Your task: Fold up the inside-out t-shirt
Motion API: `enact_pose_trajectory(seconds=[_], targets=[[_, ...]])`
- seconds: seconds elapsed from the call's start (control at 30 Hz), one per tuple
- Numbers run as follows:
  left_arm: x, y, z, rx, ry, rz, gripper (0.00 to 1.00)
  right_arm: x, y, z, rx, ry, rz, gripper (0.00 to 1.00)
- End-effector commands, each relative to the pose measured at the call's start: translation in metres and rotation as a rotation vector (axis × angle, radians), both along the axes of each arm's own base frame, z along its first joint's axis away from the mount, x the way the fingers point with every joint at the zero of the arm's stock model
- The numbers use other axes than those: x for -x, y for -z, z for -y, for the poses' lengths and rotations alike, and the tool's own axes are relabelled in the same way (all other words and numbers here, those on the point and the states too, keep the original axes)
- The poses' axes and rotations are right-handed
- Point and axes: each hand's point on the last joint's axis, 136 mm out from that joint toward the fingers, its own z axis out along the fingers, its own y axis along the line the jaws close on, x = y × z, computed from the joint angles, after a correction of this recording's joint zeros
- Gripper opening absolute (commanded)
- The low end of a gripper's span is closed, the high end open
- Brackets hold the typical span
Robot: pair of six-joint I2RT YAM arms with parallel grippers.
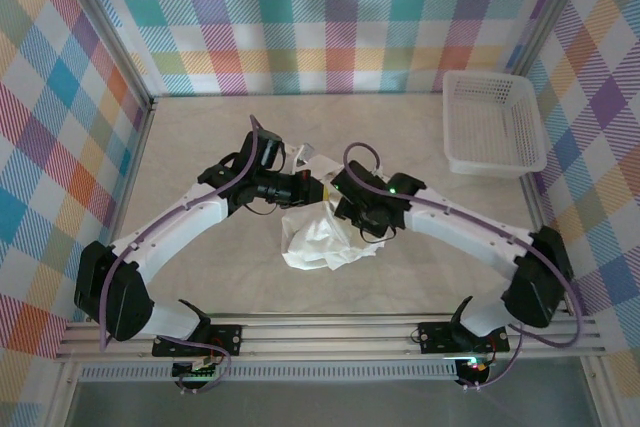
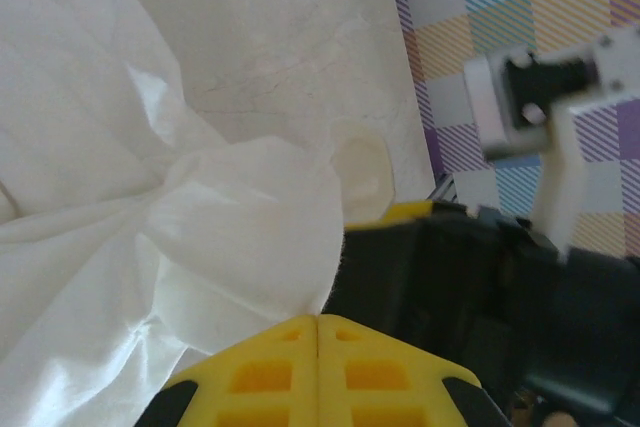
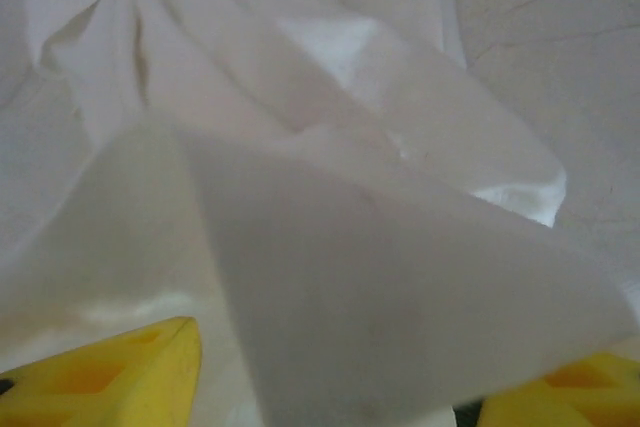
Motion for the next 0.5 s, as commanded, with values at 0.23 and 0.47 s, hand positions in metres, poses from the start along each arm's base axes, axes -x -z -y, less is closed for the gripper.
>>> enact_pose_trajectory(seconds=[0.23, 0.47], targets=[[0.004, -0.01, 0.001, -0.004, 0.026, 0.043, 0.0, -0.022, 0.017, 0.054, 0.075, 0.224, -0.023, 0.51], [0.001, -0.007, 0.002, -0.012, 0.025, 0.039, 0.0, -0.006, 0.017, 0.056, 0.018, 0.132, -0.073, 0.36]])
